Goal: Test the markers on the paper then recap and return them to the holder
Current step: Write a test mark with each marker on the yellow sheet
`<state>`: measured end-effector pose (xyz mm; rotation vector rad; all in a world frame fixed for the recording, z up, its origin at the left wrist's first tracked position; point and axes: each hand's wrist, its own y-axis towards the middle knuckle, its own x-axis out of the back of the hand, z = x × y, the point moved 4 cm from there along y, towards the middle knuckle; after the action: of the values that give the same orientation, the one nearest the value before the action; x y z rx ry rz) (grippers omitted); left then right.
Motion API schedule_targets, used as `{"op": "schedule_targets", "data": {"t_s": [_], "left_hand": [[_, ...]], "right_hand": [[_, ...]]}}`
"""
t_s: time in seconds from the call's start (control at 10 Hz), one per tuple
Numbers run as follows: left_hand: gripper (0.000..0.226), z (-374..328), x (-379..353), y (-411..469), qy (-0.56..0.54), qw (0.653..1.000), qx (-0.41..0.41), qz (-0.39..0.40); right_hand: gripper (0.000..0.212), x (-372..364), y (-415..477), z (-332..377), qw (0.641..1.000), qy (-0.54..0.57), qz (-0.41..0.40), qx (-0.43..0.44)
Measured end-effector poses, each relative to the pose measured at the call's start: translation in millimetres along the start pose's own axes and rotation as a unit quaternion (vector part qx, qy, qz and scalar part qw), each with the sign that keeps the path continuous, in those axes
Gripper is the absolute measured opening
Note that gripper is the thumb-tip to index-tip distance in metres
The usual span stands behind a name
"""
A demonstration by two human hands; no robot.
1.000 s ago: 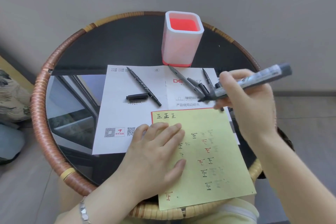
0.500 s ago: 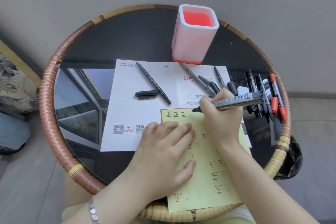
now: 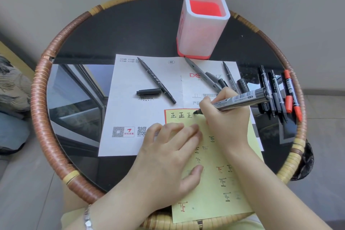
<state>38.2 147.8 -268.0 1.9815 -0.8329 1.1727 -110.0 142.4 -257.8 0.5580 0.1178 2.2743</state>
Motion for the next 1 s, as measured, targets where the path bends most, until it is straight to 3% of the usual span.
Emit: {"op": "schedule_targets", "data": {"t_s": [1.0], "left_hand": [[0.052,1.1,-0.7,0.6,-0.003,1.0,0.004,0.006]], "right_hand": [[0.032,1.7,-0.8,-1.4,1.0,0.009,0.006,0.011]]}}
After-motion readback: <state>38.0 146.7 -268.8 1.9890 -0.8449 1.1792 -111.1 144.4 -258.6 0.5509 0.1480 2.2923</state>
